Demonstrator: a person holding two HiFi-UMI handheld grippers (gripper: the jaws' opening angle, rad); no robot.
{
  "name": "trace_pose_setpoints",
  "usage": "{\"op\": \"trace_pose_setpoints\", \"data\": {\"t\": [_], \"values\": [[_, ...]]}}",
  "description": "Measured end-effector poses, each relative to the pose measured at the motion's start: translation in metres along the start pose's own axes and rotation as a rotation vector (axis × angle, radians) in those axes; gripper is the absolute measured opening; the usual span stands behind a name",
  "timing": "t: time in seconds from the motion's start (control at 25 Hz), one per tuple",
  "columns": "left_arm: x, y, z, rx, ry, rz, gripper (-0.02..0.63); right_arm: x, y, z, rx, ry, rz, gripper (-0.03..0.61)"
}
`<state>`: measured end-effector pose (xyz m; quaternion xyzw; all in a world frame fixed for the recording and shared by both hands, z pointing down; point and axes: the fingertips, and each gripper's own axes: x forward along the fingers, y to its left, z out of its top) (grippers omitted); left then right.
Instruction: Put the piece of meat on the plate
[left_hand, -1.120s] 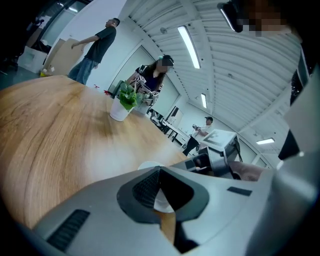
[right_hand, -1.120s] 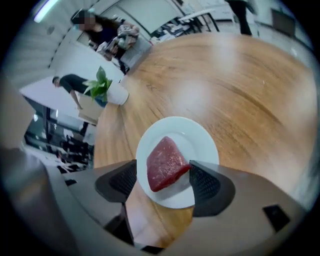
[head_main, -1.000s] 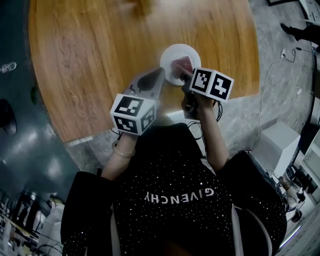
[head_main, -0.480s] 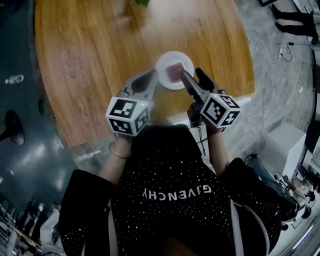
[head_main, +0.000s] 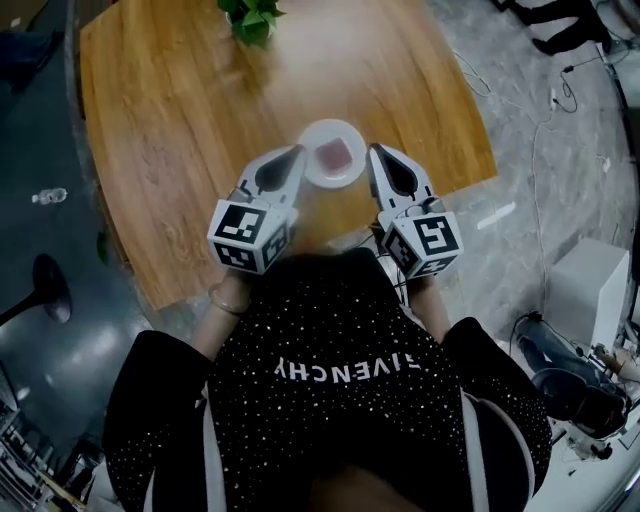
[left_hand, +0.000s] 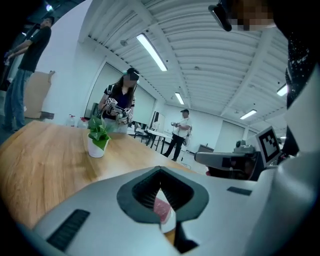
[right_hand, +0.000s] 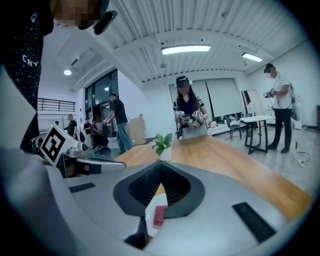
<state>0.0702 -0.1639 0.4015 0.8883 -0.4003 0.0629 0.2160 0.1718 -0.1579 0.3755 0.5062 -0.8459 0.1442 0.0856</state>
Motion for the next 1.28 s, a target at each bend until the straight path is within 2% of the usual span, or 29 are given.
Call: {"op": "trace_pose_setpoints", "data": {"t": [0.2, 0.4, 1.28], "values": [[0.007, -0.008, 0.002, 0.034, -0.004, -0.043, 0.008, -0.007, -0.02, -0.009, 0.084, 0.038, -0.095, 0.011], [0.009, -0.01, 0.002, 0.046, 0.01, -0.055, 0.008, -0.015, -0.025, -0.015, 0.085, 0.068, -0.128, 0.011], [0.006, 0.014, -0.013, 0.006, 0.063, -0.003, 0.008, -0.011, -0.021, -0.029, 0.103, 0.109, -0.113, 0.011]]}}
